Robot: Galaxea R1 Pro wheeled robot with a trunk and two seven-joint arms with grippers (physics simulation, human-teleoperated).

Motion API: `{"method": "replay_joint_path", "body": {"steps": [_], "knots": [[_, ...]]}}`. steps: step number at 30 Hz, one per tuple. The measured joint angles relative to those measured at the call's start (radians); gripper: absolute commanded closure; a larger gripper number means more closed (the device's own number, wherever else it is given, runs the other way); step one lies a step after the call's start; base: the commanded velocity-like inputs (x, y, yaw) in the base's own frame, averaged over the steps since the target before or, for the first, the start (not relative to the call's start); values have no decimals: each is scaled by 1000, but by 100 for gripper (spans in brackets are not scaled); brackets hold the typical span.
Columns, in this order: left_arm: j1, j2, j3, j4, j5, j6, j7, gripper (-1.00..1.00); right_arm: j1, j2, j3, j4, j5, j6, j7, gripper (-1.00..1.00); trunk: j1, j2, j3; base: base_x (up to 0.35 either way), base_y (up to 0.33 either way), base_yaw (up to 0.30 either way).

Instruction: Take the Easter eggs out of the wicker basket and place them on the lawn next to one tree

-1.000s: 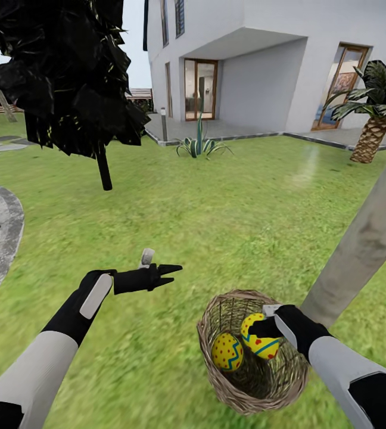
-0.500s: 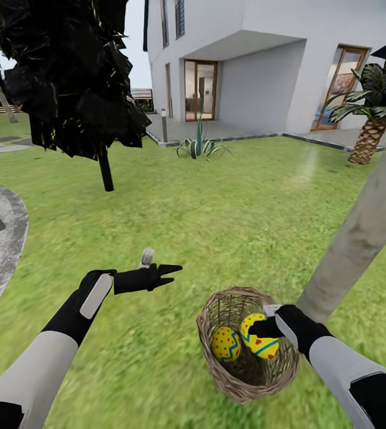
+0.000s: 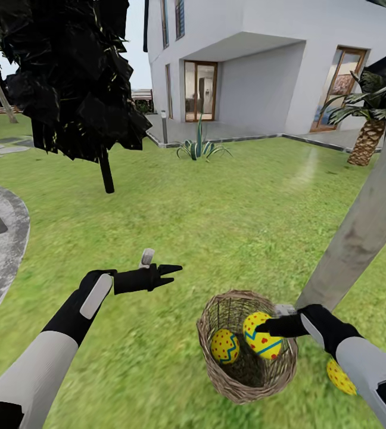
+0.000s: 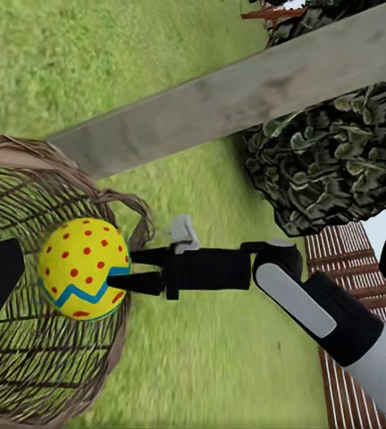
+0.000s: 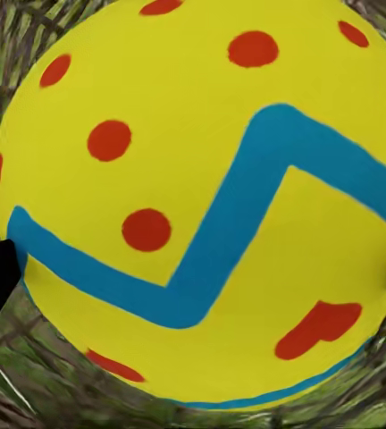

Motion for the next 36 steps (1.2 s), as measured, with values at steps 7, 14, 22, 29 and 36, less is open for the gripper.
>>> {"method": "replay_joint_path", "body": {"steps": [7,14,22,29,36], "knots": [[0,-1,1,29,-2,0,0,-100,0,-77,0,0,0,-10,341,100,-27,49,22,-61,0,0],[0,-2,2,37,-1,0,0,-100,0,-134,-3,0,-3,-16,565,100,-53,98,44,-288,0,0],[0,3,1,37,1,-3,-9,-100,0,-157,-12,1,-3,-22,576,100,-73,133,60,-12,0,0],[3,3,0,45,-5,-44,-11,-100,0,-166,-13,4,-26,-21,574,100,-73,133,60,111,-112,0],[3,3,0,48,1,-61,-12,-100,0,-167,-40,8,-34,-20,574,100,-73,133,62,148,-134,-112]]}}
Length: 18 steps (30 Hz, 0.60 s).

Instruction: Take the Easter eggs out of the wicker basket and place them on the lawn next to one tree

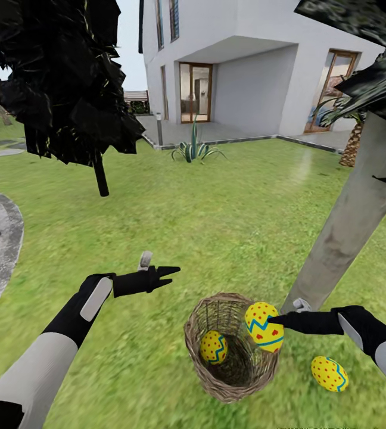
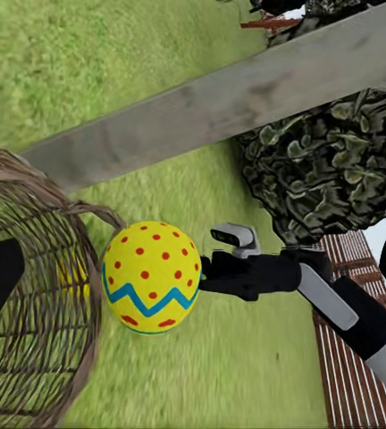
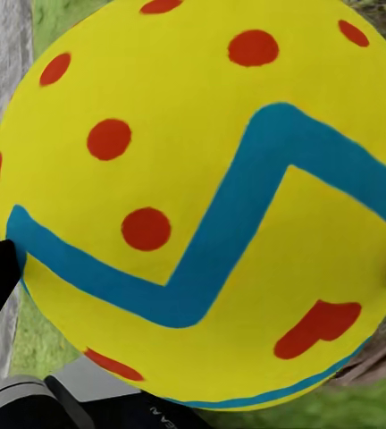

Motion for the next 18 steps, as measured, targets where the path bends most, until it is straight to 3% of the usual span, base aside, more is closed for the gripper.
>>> {"method": "replay_joint_path", "body": {"steps": [15,18], "knots": [[0,0,1,24,4,0,-2,-100,0,0,-2,7,-2,2,-1,100,0,0,16,1,-30,-235],[0,-4,0,23,3,0,-2,-100,0,0,-1,8,-1,1,-1,100,0,0,19,0,-264,-236]]}}
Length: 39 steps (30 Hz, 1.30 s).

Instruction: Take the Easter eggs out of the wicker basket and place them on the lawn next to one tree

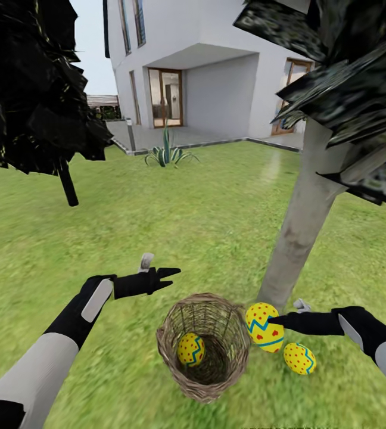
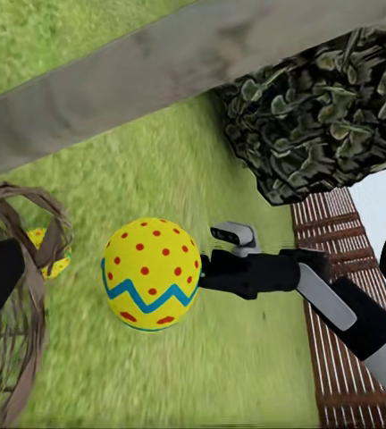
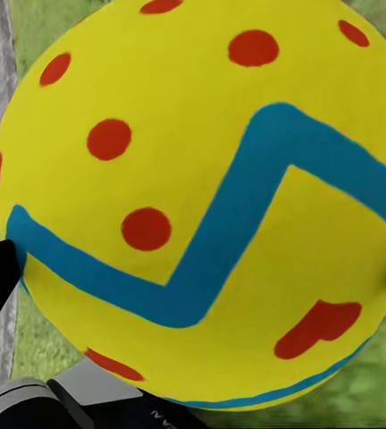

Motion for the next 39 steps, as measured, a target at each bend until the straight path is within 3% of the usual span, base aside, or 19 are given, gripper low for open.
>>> {"method": "replay_joint_path", "body": {"steps": [14,16,22,26,28,30,36,37,39], "knots": [[0,0,-1,1,0,0,1,-100,0,-14,-13,0,0,3,-15,100,0,0,15,0,-300,-236],[0,0,-1,1,0,0,2,-100,1,-13,-13,0,0,4,-70,100,0,0,17,0,-278,-236],[0,-1,-1,1,1,0,0,-100,0,-6,-18,-6,4,1,-470,100,0,0,22,0,-239,-214],[0,-1,-1,1,1,0,0,-100,0,-4,-45,-10,3,-57,-681,100,0,0,22,0,-222,-94],[0,0,0,1,1,0,0,-100,0,3,-48,-11,4,-65,-710,100,0,0,22,0,-33,-5],[0,2,1,1,1,0,0,-100,1,29,-47,-8,11,-67,-718,100,0,0,22,0,-4,-1],[0,3,1,1,1,0,0,-100,0,37,-47,-12,11,-75,-722,100,0,0,20,2,-115,191],[0,3,1,1,1,0,0,-100,0,42,-47,-9,11,-82,-742,100,0,0,20,55,-283,268],[0,3,1,2,1,0,0,-100,0,75,-47,-4,10,-110,-845,100,0,0,19,117,-225,258]]}}
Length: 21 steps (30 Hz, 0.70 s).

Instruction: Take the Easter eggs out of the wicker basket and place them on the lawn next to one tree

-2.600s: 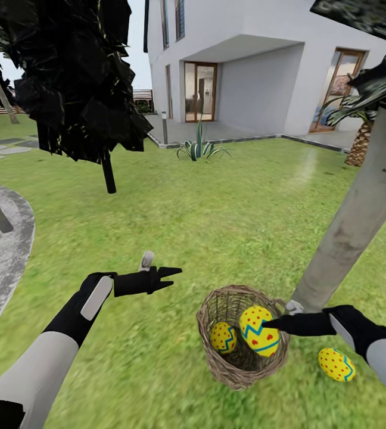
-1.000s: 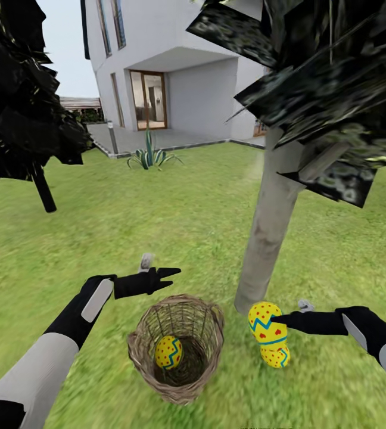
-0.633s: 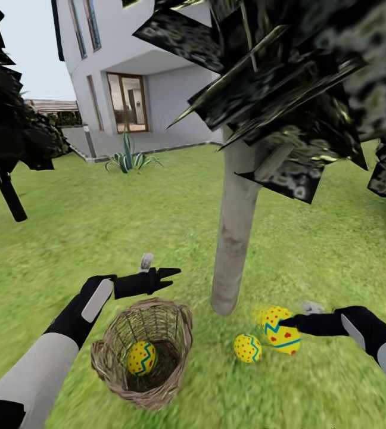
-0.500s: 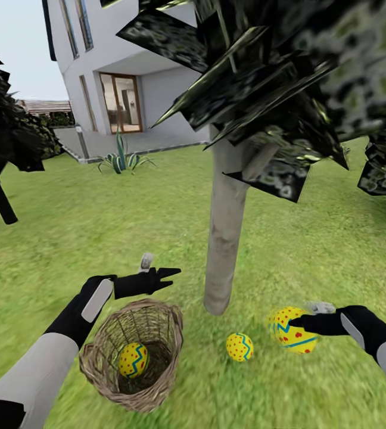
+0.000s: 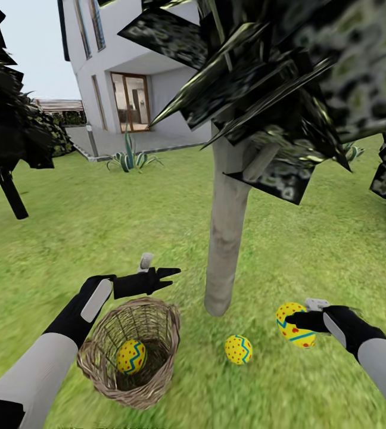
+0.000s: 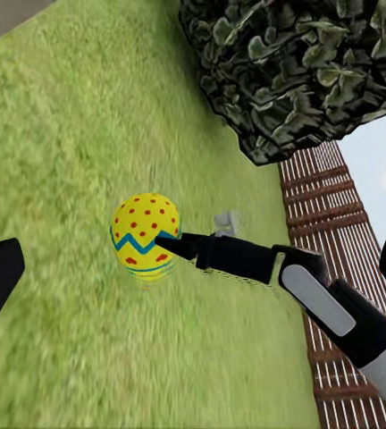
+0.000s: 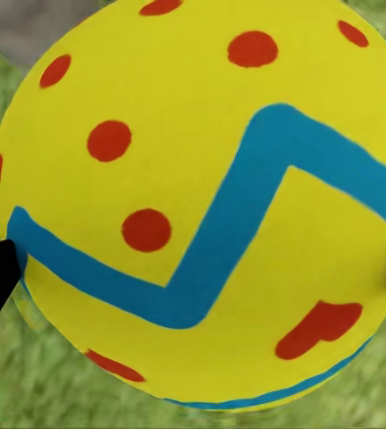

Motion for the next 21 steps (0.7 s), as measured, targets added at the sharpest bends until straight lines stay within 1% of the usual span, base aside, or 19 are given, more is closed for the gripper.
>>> {"method": "replay_joint_path", "body": {"steps": [1,2,3,6,13,14,18,19,21], "knots": [[0,0,0,0,0,0,0,-100,0,19,1,3,0,-15,-43,100,0,0,-1,147,-152,249],[0,0,0,1,0,-1,0,-100,0,30,1,4,0,-28,-68,100,0,0,-2,94,-92,247],[0,0,0,0,0,-1,0,-100,0,34,1,5,0,-39,-78,100,0,0,-3,48,-47,246],[0,0,0,-1,0,-1,0,-100,0,38,2,7,-2,-80,-86,100,0,0,-5,13,-13,245],[2,0,0,-1,1,0,-1,-100,1,60,3,7,-1,-89,-87,100,0,0,-11,1,-1,245],[2,0,0,-1,1,0,-1,-100,1,63,3,7,-1,-89,-87,100,4,-7,-15,0,0,244],[1,-3,0,-1,1,-1,-1,-100,1,64,3,7,-3,-87,-93,100,19,-35,-29,0,0,60],[1,-3,0,-1,0,-1,-1,-100,1,64,3,7,-3,-87,-104,100,23,-42,-32,0,0,4],[1,-3,0,-1,0,-1,-1,-100,2,63,3,8,-4,-88,-154,100,31,-56,-39,0,0,1]]}}
